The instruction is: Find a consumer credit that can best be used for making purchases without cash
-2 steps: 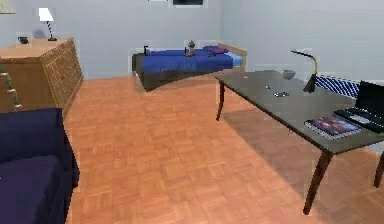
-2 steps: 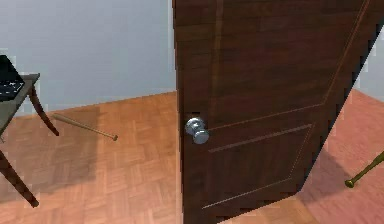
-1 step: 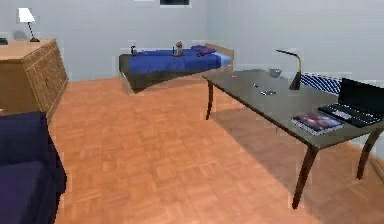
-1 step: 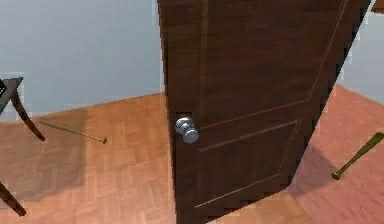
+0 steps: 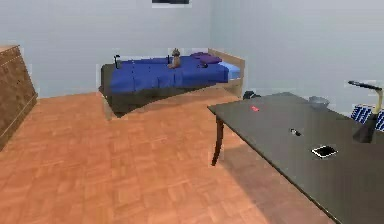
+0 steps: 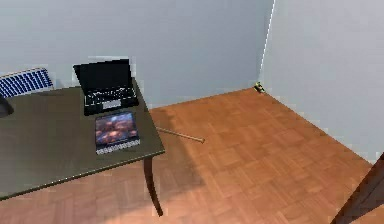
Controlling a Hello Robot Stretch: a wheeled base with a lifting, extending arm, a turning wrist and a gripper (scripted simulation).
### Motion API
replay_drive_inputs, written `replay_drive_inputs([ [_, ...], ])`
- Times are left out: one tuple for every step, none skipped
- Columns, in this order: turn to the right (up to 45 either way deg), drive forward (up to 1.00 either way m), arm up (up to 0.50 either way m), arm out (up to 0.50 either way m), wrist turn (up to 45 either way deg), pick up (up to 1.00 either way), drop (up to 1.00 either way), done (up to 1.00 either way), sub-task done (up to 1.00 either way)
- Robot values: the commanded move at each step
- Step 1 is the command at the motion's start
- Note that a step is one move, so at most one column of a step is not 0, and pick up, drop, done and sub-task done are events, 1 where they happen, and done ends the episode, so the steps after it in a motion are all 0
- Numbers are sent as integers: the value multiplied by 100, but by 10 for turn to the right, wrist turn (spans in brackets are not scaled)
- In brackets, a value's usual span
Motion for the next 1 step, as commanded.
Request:
replay_drive_inputs([
  [0,60,0,0,0,0,0,0,0],
])
